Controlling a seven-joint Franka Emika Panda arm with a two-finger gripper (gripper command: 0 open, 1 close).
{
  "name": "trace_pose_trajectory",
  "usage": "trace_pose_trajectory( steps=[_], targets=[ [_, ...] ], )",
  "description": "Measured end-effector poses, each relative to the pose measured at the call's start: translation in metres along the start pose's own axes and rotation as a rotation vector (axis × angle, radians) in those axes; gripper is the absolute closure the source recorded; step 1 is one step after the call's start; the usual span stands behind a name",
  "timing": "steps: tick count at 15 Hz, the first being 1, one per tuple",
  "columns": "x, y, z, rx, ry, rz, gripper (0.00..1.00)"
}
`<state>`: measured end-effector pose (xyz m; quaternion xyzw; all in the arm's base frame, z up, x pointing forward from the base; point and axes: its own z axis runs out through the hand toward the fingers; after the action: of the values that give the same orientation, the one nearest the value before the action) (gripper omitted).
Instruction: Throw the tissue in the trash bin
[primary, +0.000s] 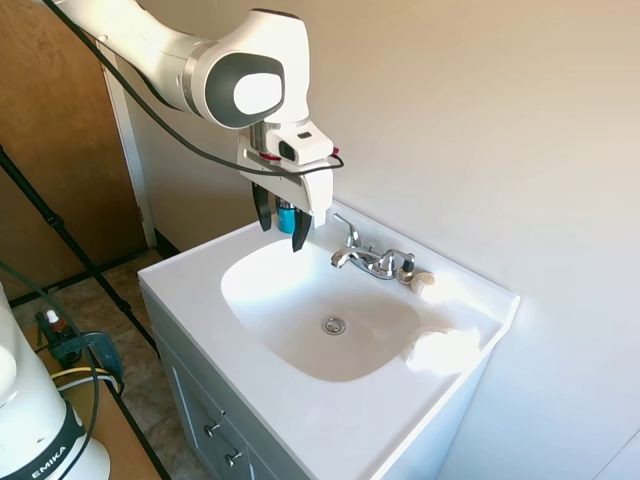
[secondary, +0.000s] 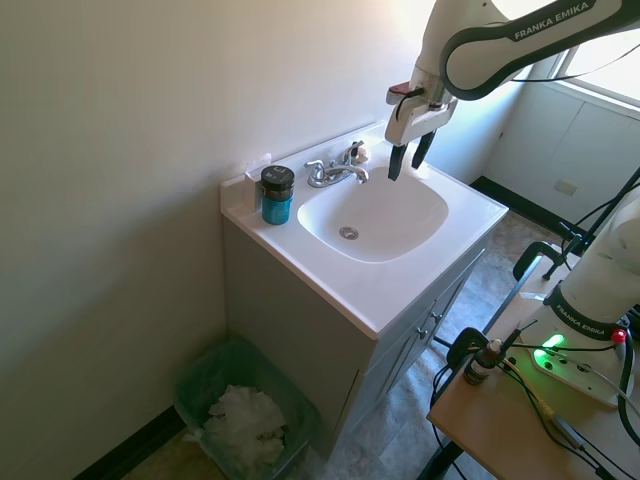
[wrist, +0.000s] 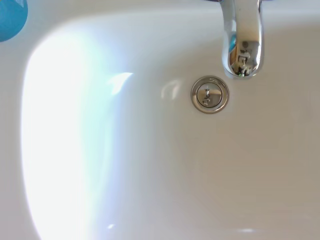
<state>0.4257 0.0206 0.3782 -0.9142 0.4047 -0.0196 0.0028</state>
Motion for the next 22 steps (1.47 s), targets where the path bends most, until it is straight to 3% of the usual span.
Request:
trace_pose_trajectory(
  steps=[3, 6, 12, 17, 22],
  targets=[
    [0.002, 0.001, 0.001, -0.001, -0.002, 0.009, 0.0],
    [0.029, 0.008, -0.007, 0.022, 0.009, 0.078, 0.0],
    [0.139, 0.033, -0.017, 0.049, 0.051, 0.311, 0.0],
    [0.208, 0.059, 0.004, 0.038, 0.058, 0.503, 0.0],
    [0.257, 0.076, 0.042, 0.023, 0.034, 0.631, 0.0]
  ],
)
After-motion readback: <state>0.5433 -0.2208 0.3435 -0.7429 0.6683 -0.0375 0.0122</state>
